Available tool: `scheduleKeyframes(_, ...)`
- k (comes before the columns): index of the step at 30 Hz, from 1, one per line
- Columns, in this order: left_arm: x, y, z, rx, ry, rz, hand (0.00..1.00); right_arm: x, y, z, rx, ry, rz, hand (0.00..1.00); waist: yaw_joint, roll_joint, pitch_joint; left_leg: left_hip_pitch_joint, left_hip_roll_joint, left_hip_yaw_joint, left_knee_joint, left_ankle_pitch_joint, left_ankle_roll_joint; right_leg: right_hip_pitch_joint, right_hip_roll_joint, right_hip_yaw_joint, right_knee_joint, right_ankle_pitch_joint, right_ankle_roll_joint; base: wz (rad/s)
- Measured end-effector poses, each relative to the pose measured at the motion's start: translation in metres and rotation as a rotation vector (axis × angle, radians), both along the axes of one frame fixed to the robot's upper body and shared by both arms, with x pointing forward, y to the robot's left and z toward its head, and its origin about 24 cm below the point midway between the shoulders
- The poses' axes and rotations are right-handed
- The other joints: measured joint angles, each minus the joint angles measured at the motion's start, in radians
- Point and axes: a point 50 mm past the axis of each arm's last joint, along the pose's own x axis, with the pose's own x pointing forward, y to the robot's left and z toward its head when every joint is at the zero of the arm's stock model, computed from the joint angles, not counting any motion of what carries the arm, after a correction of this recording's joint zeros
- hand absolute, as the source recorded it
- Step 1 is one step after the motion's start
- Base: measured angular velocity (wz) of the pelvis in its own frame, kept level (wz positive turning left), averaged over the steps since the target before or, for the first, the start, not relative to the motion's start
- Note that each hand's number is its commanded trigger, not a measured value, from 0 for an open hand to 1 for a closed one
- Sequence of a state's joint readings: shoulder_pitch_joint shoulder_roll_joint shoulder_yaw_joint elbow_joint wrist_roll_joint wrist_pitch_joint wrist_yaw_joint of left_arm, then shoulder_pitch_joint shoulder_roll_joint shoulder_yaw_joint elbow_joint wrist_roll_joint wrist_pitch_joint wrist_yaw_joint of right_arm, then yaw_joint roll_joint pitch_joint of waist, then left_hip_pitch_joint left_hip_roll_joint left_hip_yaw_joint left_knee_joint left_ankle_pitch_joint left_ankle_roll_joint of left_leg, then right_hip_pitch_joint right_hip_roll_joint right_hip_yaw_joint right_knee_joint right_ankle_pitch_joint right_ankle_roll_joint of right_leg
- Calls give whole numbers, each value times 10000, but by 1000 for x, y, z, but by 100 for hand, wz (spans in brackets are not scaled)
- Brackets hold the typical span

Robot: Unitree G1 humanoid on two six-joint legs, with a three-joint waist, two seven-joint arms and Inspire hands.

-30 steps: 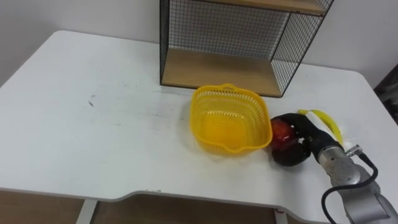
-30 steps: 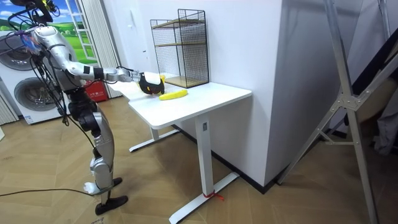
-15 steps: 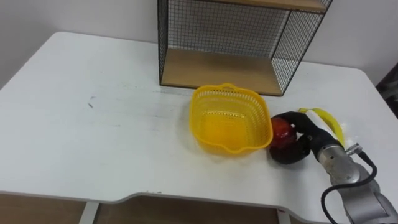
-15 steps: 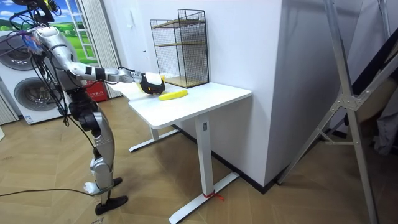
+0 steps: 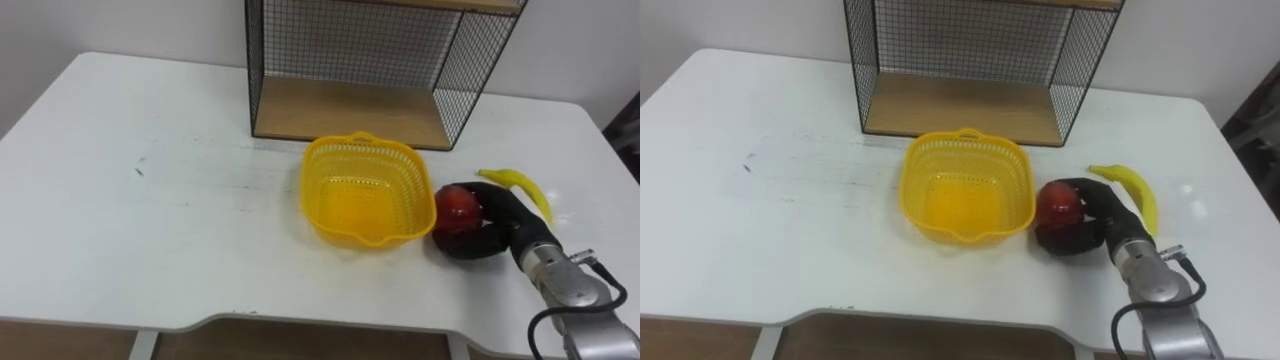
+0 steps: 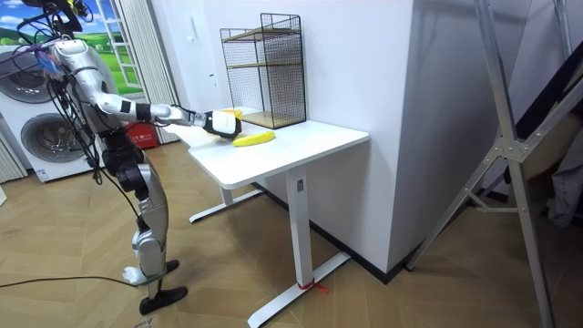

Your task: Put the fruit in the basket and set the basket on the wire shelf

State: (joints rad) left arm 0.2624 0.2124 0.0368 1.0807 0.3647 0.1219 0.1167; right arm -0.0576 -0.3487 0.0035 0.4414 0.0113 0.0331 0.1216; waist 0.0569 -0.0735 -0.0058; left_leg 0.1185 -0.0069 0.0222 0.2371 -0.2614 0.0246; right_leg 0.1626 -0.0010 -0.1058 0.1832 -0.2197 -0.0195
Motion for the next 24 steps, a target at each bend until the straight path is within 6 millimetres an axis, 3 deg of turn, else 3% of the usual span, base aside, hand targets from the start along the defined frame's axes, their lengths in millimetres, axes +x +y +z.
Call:
scheduleKeyframes(2, -2, -1, 0, -20, 31, 18, 0, -2, 0, -2, 366, 18, -163, 100, -11, 21, 15, 55, 9, 64, -8, 0, 0, 12, 7, 51, -1, 0, 0, -9)
scheduleKeyframes(4, -4, -4, -1, -105, 84, 59, 0, -4, -1, -5, 962, 60, -489, 100, -48, 73, 80, 159, 17, 138, -26, 0, 0, 121, 11, 82, -10, 0, 0, -9)
scheduleKeyframes(8, -10, -5, -1, -155, 178, 97, 0, -6, -2, -6, 1692, -59, -979, 100, -187, 62, 87, 142, 29, 175, -15, 0, -1, 107, 13, 77, -3, -1, 1, 0)
scheduleKeyframes(15, -17, -7, -2, -198, 282, 137, 0, -1, -13, 10, 1958, -994, -1920, 100, -247, 78, 56, 160, 47, 277, -10, -2, -2, 16, 32, 180, 14, 0, 0, -4)
scheduleKeyframes(17, -16, -7, -2, -212, 235, 111, 0, 1, -12, 15, 1880, -1249, -1902, 100, -221, 85, 15, 126, 57, 295, -12, -2, -3, -70, 39, 188, 32, 1, -1, -2)
scheduleKeyframes(24, -13, -8, -2, -236, 145, 66, 0, 10, -2, 39, 1706, -2286, -1353, 100, -233, 30, 12, 87, 55, 296, -18, -1, -4, -79, 29, 182, 54, 0, -1, 0)
